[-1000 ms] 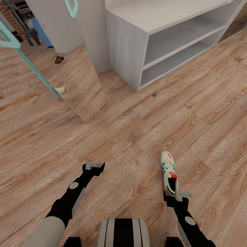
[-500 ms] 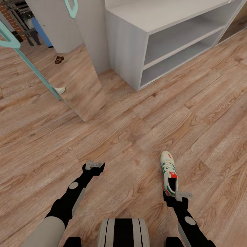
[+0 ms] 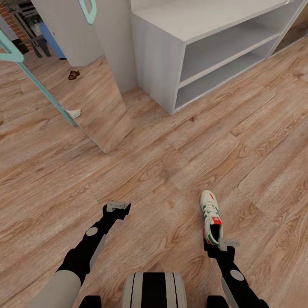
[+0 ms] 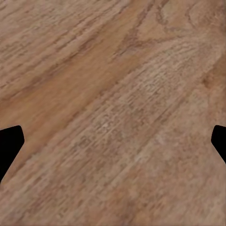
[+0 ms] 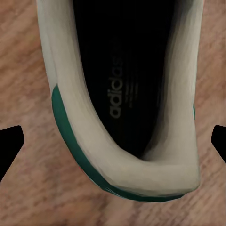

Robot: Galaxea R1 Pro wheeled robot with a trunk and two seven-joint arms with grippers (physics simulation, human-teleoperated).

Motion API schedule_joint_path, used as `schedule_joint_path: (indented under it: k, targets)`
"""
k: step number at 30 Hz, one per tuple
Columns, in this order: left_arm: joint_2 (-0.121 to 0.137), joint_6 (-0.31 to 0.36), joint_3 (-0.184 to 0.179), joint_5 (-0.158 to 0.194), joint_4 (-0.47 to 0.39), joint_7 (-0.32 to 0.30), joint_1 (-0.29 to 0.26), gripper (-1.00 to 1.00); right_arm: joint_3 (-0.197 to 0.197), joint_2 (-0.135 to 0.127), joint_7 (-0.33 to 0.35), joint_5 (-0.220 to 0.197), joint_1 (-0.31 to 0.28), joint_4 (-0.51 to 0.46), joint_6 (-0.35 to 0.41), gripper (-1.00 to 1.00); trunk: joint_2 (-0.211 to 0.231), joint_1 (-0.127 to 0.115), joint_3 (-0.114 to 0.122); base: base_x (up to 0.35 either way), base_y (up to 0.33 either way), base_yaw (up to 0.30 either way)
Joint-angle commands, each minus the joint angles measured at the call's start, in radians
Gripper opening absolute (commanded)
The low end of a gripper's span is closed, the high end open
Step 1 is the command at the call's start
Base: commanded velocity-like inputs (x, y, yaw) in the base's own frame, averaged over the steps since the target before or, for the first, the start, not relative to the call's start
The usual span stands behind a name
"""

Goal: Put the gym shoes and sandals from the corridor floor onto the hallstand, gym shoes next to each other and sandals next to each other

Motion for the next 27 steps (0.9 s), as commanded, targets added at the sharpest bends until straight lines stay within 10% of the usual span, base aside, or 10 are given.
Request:
schedule_joint_path:
  k: [1, 14, 15, 27]
  targets:
    - [0.0, -0.003, 0.001, 0.0, 0.001, -0.003, 0.0, 1.0, 0.001, 0.0, -0.003, 0.0, 0.0, 0.0, -0.003, 1.0, 0.0, 0.0, 0.0, 0.014, 0.0, 0.0]
    - [0.001, -0.002, 0.001, 0.0, 0.001, -0.003, 0.0, 1.0, 0.0, 0.0, -0.003, 0.0, 0.0, 0.0, -0.003, 1.0, 0.0, 0.0, 0.0, 0.003, 0.0, 0.0]
    - [0.001, -0.002, 0.001, 0.0, 0.001, -0.003, 0.0, 1.0, 0.0, 0.0, -0.003, 0.0, 0.0, 0.0, -0.003, -1.0, 0.0, 0.0, 0.0, 0.0, 0.0, 0.0]
    - [0.001, -0.002, 0.001, 0.002, 0.001, -0.003, 0.001, 1.0, 0.002, 0.0, -0.003, 0.0, 0.0, -0.031, -0.003, -1.0, 0.0, 0.0, 0.0, 0.0, 0.0, 0.0]
